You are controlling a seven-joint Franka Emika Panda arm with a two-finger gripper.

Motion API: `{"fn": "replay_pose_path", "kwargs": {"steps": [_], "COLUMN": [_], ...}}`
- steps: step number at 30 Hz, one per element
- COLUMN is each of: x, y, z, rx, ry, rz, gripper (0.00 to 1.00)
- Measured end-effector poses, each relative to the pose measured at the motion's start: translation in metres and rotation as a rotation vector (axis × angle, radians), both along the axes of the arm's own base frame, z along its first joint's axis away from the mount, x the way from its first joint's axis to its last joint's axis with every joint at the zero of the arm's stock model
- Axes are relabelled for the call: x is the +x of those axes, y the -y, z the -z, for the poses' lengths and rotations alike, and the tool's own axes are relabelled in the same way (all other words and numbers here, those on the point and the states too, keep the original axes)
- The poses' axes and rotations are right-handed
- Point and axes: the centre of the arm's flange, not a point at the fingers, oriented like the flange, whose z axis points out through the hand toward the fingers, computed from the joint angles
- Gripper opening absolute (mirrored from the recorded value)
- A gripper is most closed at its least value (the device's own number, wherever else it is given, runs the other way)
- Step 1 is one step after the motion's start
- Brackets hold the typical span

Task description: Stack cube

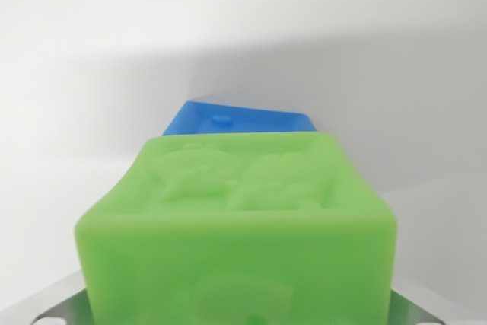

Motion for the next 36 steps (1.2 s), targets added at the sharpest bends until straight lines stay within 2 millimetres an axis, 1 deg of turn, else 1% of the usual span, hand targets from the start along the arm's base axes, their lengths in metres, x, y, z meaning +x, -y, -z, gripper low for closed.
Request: {"fn": "replay_pose_path", "kwargs": {"steps": [6, 7, 36], "x": [0.0001, 0.0002, 0.0003], "y": [0.0, 0.0, 0.0], "z": [0.0018, 0.0018, 0.0023], "rx": [0.0, 0.0, 0.0], "ry": [0.0, 0.001, 0.001], "rz": [0.0, 0.0, 0.0], "gripper": [0.0, 1.0, 1.0]}}
